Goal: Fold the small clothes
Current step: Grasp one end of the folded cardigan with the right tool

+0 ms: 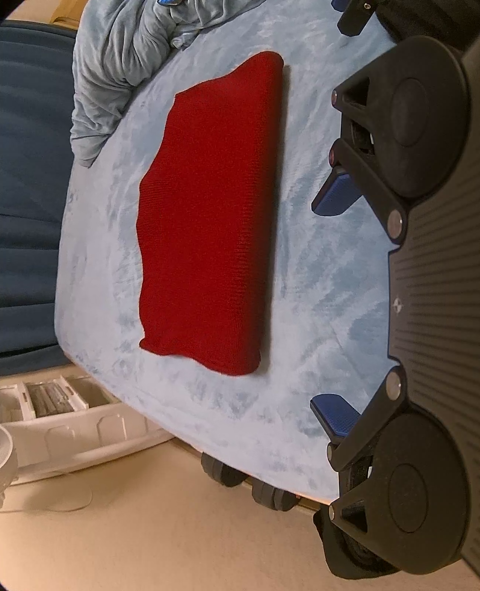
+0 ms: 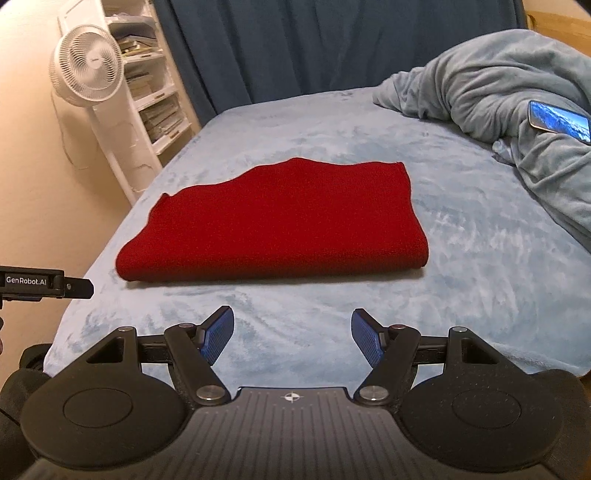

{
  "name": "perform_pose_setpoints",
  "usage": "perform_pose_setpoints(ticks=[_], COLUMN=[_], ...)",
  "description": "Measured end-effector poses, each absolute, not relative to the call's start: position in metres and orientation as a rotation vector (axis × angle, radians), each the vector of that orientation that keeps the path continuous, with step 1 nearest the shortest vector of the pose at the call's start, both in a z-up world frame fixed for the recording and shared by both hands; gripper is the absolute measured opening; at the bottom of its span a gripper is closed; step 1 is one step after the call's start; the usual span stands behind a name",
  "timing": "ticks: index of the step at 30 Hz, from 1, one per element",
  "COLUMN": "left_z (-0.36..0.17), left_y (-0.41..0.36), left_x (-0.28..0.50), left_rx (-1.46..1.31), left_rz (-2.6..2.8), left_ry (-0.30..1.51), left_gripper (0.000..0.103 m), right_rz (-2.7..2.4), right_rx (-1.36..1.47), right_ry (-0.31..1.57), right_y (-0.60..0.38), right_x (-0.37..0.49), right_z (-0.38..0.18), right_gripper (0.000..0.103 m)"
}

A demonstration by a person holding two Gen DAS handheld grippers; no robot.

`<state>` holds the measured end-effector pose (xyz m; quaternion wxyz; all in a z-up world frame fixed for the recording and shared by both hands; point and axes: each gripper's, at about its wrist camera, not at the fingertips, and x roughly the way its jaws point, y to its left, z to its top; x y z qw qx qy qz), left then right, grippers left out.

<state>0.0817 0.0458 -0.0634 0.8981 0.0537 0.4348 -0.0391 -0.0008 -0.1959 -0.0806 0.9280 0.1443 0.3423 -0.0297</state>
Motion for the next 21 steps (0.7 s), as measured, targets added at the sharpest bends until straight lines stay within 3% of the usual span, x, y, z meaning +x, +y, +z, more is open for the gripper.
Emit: perform_pose_setpoints(ticks=[13,21], left_z=[-0.091,-0.118], left_y=[0.038,0.04], left_x=[0.148,0.177], left_rx=[0.114,0.109], left_rz=[-0.025,-0.001], left_ry=[0.961,1.023], left_gripper=[0.103,0.103], right_rz=[-0.134,-0.26], right_rx=[0.622,0.918], right_ry=[0.708,0.801], right_y=[-0.243,-0.288], right_x=[0.053,0.098], right_z=[-0.112,-0.168], right_gripper=[0.078,0.079])
